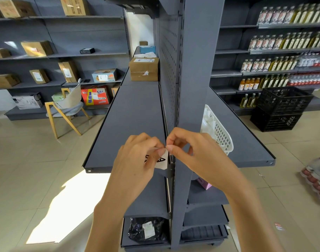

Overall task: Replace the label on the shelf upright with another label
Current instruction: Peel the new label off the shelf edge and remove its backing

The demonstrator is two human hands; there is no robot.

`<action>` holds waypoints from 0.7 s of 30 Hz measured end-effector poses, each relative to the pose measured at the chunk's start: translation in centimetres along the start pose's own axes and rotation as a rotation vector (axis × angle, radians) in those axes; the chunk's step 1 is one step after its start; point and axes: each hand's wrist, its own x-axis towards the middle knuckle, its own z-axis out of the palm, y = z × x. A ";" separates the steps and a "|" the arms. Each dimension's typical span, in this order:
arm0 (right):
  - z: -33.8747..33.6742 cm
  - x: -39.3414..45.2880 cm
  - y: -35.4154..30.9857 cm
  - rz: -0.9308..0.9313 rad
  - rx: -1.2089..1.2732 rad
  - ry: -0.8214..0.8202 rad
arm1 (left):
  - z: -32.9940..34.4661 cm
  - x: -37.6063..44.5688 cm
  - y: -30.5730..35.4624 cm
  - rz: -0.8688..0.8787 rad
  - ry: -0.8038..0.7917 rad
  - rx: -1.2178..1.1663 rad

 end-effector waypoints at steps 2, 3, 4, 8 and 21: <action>0.1 0.1 0.0 0.004 -0.013 -0.011 | 0.2 0.0 -0.2 0.015 0.003 0.010; 0.1 0.1 0.1 0.007 -0.017 -0.019 | 0.3 0.1 -0.3 0.026 0.010 0.015; 0.1 0.2 0.1 0.009 -0.019 -0.028 | 0.4 0.2 -0.3 0.036 0.019 0.019; 0.1 0.2 0.4 0.015 -0.018 -0.047 | 0.7 0.5 -0.6 0.041 0.040 0.032; 0.2 0.4 0.7 0.018 -0.034 -0.042 | 1.3 0.6 -1.1 0.065 0.052 0.077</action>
